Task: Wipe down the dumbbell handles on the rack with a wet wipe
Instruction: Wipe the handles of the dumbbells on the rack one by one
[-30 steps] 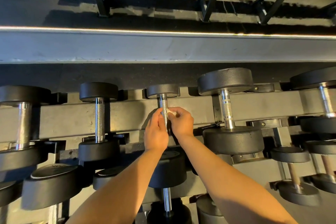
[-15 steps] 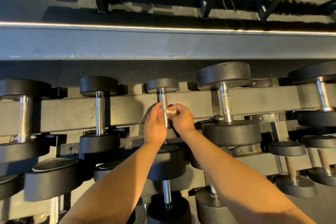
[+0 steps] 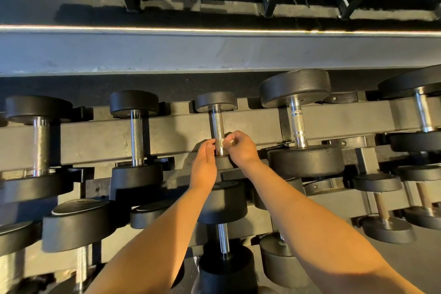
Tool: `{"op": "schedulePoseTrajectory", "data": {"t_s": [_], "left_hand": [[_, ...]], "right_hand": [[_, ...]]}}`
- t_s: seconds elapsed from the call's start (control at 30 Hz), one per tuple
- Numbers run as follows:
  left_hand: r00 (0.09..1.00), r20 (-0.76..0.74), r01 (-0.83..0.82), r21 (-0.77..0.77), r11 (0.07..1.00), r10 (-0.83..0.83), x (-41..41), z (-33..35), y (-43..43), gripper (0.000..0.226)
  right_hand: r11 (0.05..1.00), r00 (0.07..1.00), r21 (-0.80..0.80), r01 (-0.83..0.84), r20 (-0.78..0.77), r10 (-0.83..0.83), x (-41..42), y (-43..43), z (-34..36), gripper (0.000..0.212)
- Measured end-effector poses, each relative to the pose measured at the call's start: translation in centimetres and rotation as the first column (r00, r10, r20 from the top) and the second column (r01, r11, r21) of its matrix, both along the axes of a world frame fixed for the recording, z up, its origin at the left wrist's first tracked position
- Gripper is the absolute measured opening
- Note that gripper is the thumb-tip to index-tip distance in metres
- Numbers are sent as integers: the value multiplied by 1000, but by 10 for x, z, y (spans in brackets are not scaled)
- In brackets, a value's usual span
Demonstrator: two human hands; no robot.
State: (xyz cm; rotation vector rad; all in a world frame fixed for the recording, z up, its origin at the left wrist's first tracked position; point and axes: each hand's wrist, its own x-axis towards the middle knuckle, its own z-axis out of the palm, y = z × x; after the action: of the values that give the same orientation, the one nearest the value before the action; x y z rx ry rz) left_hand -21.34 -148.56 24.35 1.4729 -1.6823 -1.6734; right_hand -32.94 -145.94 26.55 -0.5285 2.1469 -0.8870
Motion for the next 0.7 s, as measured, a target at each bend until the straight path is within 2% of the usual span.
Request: {"op": "schedulePoseTrajectory", "data": {"t_s": [0.13,0.27,0.33,0.47,0.53,0.6,0.7], "left_hand": [[999,37,-12,4,1000,11,-3,4,2,39],[999,29,15,9,1000,-15,-1,11,-2,35],[1000,7,1,-1,1000,-1,1,13,-5,31],[993,-86,-77,-17,997,76,2,20,-9,29],[990,-122,-80,-30,996,75,-2,24,-12,29],[990,-111,-92,-50,994,87,-8,23,-20,27],[981,-106,-171,-48,984,165,-15,17,-35,15]], "right_hand": [[989,990,93,-115,-76,122,0,-2,9,5],[988,984,125,-93,-140,110,4,-2,17,6],[998,987,42,-57,-146,62,5,2,18,7],[972,995,-226,64,-59,-79,13,3,23,5],[956,994,-273,107,-6,-113,19,-3,22,10],[957,997,-281,68,-2,-72,23,-7,19,15],[953,996,-299,-38,-90,12,18,-7,13,21]]}}
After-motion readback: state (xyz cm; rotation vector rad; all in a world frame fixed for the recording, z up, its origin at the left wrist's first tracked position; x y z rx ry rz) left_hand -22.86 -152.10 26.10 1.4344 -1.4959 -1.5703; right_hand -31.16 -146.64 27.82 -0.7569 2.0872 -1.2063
